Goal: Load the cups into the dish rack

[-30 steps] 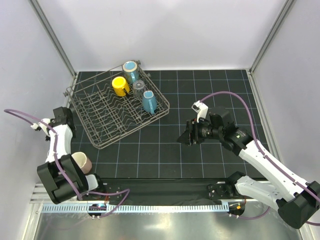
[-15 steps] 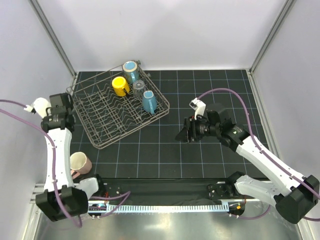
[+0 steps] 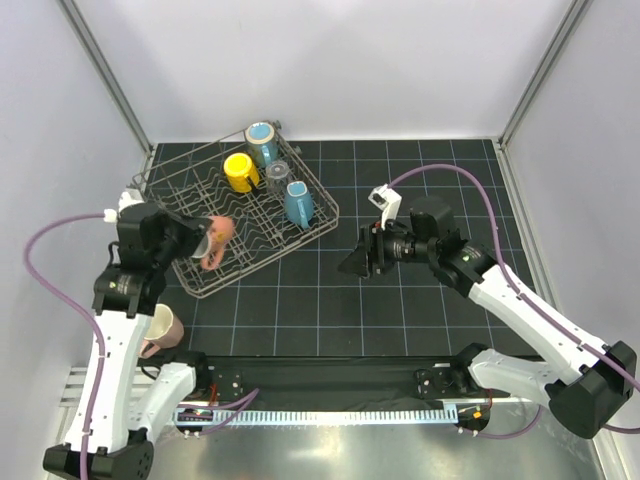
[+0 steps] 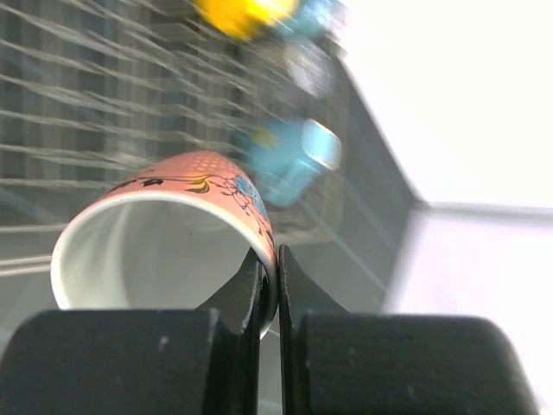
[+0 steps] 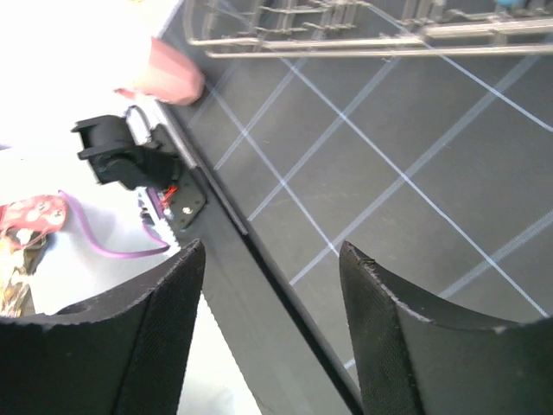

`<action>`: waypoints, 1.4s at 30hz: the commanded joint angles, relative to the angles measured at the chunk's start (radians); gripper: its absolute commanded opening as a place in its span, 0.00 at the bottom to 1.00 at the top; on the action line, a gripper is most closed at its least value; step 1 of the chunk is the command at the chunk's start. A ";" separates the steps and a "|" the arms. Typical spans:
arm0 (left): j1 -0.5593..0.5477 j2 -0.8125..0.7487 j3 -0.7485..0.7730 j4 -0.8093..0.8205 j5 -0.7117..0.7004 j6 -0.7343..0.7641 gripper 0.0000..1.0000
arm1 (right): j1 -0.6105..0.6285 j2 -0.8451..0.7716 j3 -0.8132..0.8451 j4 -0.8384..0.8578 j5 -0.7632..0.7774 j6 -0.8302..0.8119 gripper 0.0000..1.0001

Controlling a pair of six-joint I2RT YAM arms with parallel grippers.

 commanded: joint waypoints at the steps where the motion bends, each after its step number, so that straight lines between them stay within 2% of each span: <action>1: -0.026 -0.057 -0.119 0.371 0.334 -0.194 0.00 | 0.026 -0.004 0.025 0.120 -0.081 0.007 0.66; 4: -0.072 -0.106 -0.183 0.486 0.403 -0.295 0.00 | 0.061 -0.010 -0.008 0.212 -0.147 0.023 0.72; 8: -0.110 -0.175 -0.283 0.731 0.426 -0.440 0.00 | 0.102 -0.008 -0.035 0.353 -0.204 0.064 0.79; 12: -0.132 -0.213 -0.314 0.806 0.440 -0.548 0.00 | 0.147 0.022 -0.045 0.483 -0.220 0.123 0.82; 16: -0.156 -0.258 -0.326 0.865 0.408 -0.573 0.01 | 0.193 0.059 -0.018 0.536 -0.195 0.101 0.87; 22: -0.159 -0.239 -0.341 0.966 0.487 -0.640 0.01 | 0.230 0.133 0.014 0.721 -0.223 0.109 0.90; 28: -0.163 -0.279 -0.425 1.112 0.460 -0.719 0.00 | 0.234 0.251 0.080 0.846 -0.236 0.162 0.89; 32: -0.163 -0.273 -0.415 1.127 0.484 -0.727 0.00 | 0.237 0.317 0.132 0.910 -0.243 0.191 0.86; 36: -0.163 -0.259 -0.413 1.155 0.509 -0.748 0.00 | 0.240 0.398 0.188 0.941 -0.264 0.219 0.75; 42: -0.164 -0.271 -0.400 1.150 0.518 -0.759 0.01 | 0.240 0.415 0.192 0.984 -0.258 0.238 0.72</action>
